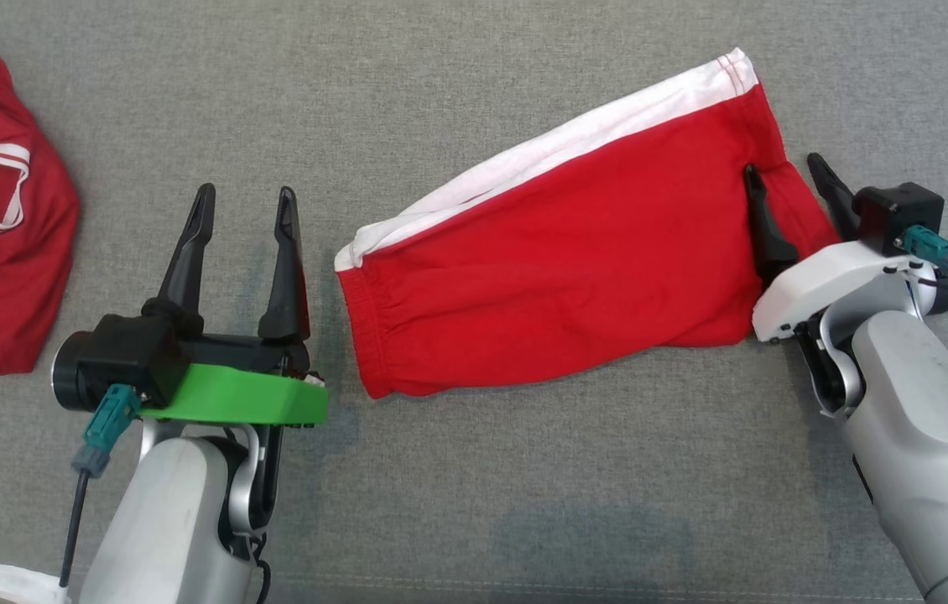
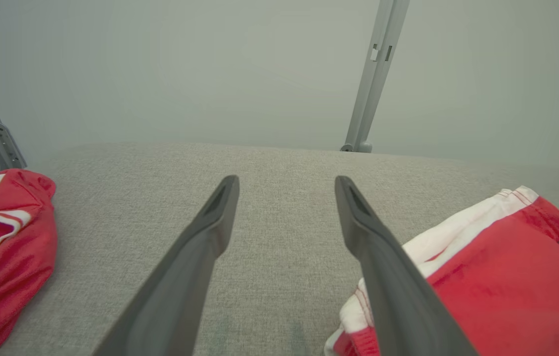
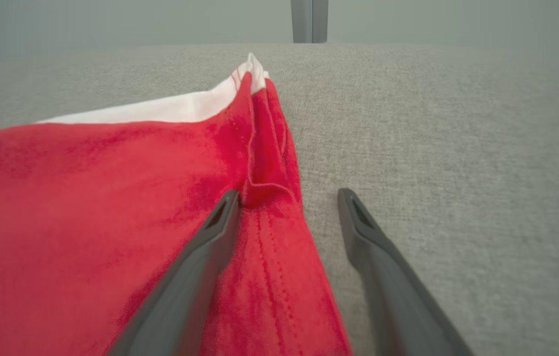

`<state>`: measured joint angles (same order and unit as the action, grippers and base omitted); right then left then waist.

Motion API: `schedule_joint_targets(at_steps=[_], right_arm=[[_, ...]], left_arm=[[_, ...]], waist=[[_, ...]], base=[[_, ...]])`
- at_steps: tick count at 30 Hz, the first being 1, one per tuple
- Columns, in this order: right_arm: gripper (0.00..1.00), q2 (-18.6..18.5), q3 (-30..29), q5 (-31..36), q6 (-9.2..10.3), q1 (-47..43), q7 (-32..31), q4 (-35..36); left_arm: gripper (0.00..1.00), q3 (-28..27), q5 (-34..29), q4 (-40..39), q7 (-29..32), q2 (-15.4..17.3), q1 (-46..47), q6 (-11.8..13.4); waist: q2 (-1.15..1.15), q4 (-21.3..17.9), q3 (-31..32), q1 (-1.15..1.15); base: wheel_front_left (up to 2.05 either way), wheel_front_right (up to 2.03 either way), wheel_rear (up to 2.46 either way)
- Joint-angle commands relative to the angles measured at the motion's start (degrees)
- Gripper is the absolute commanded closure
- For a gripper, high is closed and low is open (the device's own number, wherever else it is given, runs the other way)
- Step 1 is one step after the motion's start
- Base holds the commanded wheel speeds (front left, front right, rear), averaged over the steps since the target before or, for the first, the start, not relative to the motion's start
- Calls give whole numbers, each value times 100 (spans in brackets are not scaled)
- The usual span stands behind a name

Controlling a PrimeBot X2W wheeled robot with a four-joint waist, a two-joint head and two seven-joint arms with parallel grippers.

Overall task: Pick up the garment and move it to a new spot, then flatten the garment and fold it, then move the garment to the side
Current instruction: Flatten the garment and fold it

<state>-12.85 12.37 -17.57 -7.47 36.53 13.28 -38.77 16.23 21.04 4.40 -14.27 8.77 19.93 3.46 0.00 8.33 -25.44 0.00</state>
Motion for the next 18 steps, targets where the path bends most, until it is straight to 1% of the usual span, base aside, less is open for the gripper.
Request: schedule_joint_targets(at_steps=[1, 4, 5, 6, 7, 9, 12, 18], right_arm=[[0, 102, 234, -150, -6, -44, -96, -295], [0, 140, 470, -314, -16, -28, -154, -430], [51, 159, 603, -425, -25, -42, -252, -494], [79, 154, 724, -519, -27, -50, -281, -528], [100, 154, 809, -636, -27, -59, -290, -543], [100, 102, 923, -827, -22, -86, -289, -571], [100, -7, 921, -1064, 1, -141, -139, -493], [100, -116, 554, -1384, 8, -469, 111, -110]], left_arm=[[0, -18, -14, 36, -53, -8, 99, -31], [0, -29, -26, 56, -48, -17, 96, -28], [0, -31, -34, 62, -55, -22, 89, -22], [0, -41, -40, 70, -60, -18, 80, -17], [0, -42, -50, 81, -66, -5, 75, -20], [0, -48, -60, 90, -73, 15, 67, -31], [0, -41, -74, 82, -77, 31, 65, -29], [0, -66, -87, 57, -66, 109, -50, 26]], waist=[[0, 106, -103, 0], [0, 92, -96, 0], [0, 79, -88, 0], [0, 58, -76, 0], [0, 37, -63, 0], [0, -12, -37, 0], [0, -94, -1, 0], [0, -353, 133, 0]], base=[[0, 0, 0], [0, 0, 0], [0, 0, 0], [0, 0, 0], [0, 0, 0], [0, 0, 0], [0, 0, 0], [0, 0, 0]])
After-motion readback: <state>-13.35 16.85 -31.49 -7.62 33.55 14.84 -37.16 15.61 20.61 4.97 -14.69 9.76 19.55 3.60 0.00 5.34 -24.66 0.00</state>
